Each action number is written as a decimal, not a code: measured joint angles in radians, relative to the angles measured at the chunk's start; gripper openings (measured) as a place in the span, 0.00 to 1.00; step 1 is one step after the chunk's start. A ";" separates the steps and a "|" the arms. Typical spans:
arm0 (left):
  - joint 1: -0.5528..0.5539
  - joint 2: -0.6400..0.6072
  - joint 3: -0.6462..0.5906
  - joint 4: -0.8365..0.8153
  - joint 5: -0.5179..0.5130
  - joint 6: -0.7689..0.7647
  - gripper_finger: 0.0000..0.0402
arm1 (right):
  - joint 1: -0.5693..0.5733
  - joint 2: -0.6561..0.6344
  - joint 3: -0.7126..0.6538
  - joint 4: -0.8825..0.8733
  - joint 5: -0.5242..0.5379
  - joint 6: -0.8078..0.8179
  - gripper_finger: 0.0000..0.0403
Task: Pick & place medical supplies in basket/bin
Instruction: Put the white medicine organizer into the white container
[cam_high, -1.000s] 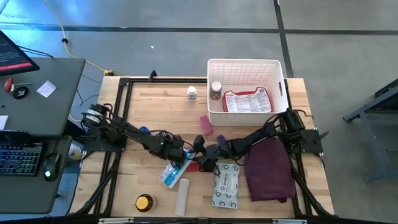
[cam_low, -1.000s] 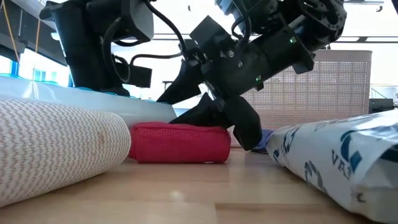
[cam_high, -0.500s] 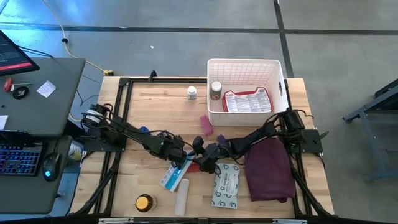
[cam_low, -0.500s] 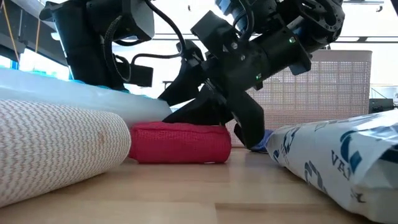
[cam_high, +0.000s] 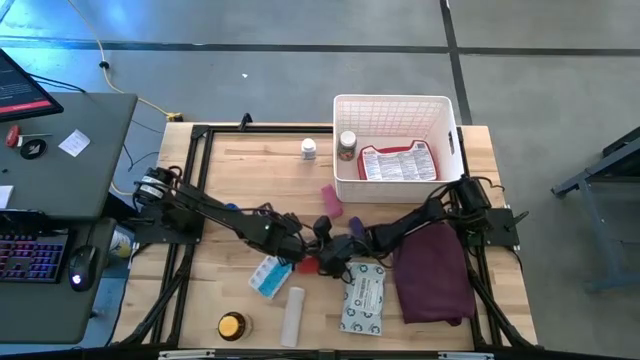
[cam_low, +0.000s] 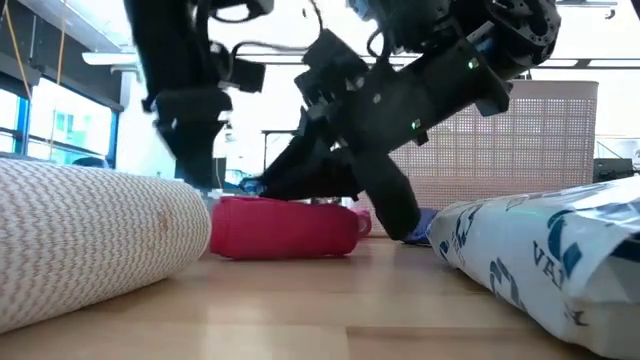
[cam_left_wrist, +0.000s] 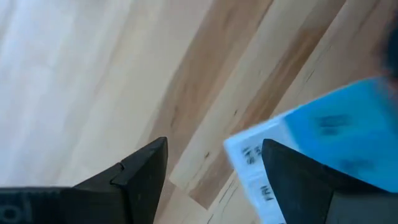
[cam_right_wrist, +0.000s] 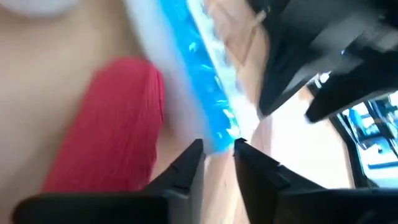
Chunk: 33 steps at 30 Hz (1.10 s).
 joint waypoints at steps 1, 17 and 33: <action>-0.001 0.000 0.023 -0.020 -0.013 0.001 0.74 | 0.000 0.000 -0.001 -0.005 0.013 0.001 0.15; -0.176 -0.004 0.061 -0.291 -0.017 -0.210 0.74 | 0.020 0.000 -0.002 -0.019 0.010 -0.040 0.27; -0.160 -0.004 -0.237 0.049 0.022 -0.261 0.74 | 0.049 0.000 -0.002 0.076 0.027 -0.099 0.40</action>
